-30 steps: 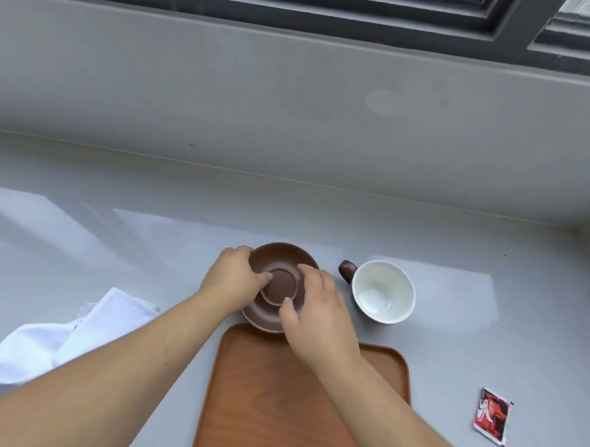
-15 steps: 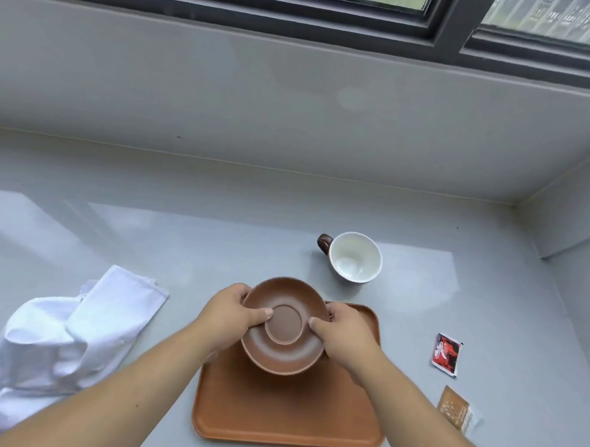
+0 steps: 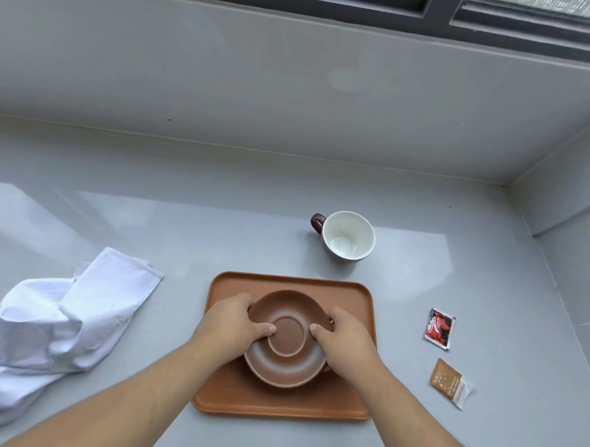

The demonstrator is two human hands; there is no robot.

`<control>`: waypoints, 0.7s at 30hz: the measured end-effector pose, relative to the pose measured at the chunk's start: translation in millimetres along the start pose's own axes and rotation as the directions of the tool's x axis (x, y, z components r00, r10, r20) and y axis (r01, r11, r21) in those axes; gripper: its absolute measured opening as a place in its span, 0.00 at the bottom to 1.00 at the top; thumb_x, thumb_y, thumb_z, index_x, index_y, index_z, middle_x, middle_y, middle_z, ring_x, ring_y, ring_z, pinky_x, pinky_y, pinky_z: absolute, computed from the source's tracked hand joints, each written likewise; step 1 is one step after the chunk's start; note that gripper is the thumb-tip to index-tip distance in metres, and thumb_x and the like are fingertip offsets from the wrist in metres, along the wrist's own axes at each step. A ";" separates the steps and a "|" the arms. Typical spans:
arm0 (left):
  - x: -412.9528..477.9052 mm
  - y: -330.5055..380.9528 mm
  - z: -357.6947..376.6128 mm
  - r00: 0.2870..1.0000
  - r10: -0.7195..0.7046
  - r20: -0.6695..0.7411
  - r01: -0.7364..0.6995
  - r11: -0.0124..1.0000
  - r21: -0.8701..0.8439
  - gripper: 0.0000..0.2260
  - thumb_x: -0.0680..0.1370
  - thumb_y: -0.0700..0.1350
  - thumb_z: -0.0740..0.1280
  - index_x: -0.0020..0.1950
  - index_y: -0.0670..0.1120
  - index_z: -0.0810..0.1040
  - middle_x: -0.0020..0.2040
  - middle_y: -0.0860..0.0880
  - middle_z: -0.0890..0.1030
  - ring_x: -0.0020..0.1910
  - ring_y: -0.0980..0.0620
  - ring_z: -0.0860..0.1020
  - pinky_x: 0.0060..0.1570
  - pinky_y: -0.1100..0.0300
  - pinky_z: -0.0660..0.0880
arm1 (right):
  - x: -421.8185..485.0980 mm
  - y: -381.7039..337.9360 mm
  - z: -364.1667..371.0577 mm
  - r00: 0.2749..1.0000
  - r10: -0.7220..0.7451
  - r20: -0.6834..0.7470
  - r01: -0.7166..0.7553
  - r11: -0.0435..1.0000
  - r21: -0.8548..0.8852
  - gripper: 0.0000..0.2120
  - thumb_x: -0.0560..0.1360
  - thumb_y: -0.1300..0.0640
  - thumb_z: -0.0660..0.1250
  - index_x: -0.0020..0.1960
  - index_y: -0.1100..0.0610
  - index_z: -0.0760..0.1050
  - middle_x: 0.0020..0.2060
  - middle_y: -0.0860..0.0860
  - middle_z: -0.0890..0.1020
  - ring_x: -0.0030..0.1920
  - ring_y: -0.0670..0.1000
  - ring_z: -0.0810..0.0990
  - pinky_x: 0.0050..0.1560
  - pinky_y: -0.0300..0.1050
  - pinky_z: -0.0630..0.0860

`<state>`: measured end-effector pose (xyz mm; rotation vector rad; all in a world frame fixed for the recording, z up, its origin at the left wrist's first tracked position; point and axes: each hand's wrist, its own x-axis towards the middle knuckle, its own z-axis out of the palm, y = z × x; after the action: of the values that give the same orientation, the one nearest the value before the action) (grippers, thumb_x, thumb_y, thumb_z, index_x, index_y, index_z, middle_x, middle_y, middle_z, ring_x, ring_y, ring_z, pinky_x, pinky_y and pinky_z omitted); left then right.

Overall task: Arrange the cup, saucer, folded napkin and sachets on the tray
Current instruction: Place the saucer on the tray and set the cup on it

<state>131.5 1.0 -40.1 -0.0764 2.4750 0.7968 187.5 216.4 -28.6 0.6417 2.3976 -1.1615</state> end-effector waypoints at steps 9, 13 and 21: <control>1.2 2.9 -2.1 1.000 -0.002 0.006 0.002 0.999 0.038 0.17 0.68 0.61 0.79 0.45 0.53 0.77 0.39 0.54 0.81 0.39 0.57 0.79 0.33 0.58 0.70 | 8.9 5.7 3.2 0.999 -0.030 -0.039 0.028 0.997 -0.074 0.07 0.78 0.50 0.69 0.53 0.51 0.77 0.36 0.45 0.77 0.36 0.49 0.80 0.42 0.51 0.84; 5.5 7.0 -5.4 0.999 0.015 0.028 -0.018 0.994 0.107 0.18 0.68 0.63 0.78 0.44 0.54 0.77 0.40 0.54 0.81 0.39 0.57 0.79 0.33 0.58 0.72 | 11.2 5.7 1.9 0.999 -0.022 -0.036 0.017 0.992 -0.124 0.12 0.78 0.48 0.69 0.59 0.52 0.76 0.38 0.47 0.79 0.37 0.51 0.82 0.41 0.50 0.84; 29.9 39.8 -27.2 0.994 0.107 0.034 -0.111 0.892 0.437 0.24 0.64 0.73 0.69 0.39 0.53 0.72 0.40 0.57 0.78 0.43 0.52 0.77 0.37 0.55 0.73 | 21.3 1.1 -22.7 0.999 -0.030 -0.040 0.021 0.976 -0.215 0.12 0.75 0.44 0.68 0.41 0.50 0.71 0.33 0.49 0.82 0.33 0.52 0.82 0.36 0.46 0.78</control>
<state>84.8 21.8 -15.7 0.2319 2.6056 0.2610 167.4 240.1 -27.6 0.5722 2.5282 -0.8896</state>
